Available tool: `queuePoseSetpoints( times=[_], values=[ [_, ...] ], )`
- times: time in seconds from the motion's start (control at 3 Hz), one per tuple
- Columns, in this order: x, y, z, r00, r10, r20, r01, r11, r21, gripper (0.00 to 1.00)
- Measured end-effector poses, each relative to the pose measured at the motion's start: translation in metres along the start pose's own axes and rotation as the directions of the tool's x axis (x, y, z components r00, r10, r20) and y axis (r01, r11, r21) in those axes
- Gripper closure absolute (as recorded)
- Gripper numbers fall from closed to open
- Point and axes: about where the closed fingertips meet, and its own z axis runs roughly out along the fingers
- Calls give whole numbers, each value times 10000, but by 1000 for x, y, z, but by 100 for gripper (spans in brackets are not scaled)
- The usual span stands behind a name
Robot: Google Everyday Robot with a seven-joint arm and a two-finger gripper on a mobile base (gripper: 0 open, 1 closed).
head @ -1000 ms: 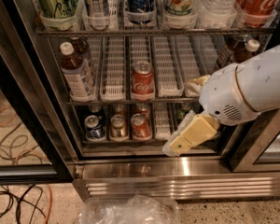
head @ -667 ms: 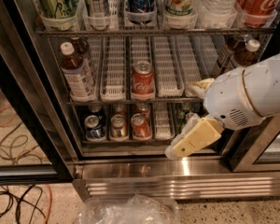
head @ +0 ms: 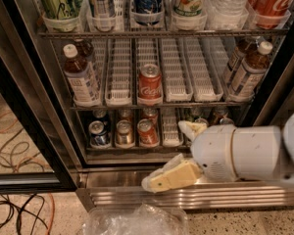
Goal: Pick blue plastic bottle from middle shelf of fridge
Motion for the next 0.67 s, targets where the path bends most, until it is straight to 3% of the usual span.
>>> queuePoseSetpoints(
  times=[0.33, 0.67],
  values=[
    [-12, -18, 17, 9748, 850, 2062, -991, 9933, 591, 0],
    [-29, -63, 1, 8892, 1313, 4383, -2157, 9651, 1484, 0]
  ],
)
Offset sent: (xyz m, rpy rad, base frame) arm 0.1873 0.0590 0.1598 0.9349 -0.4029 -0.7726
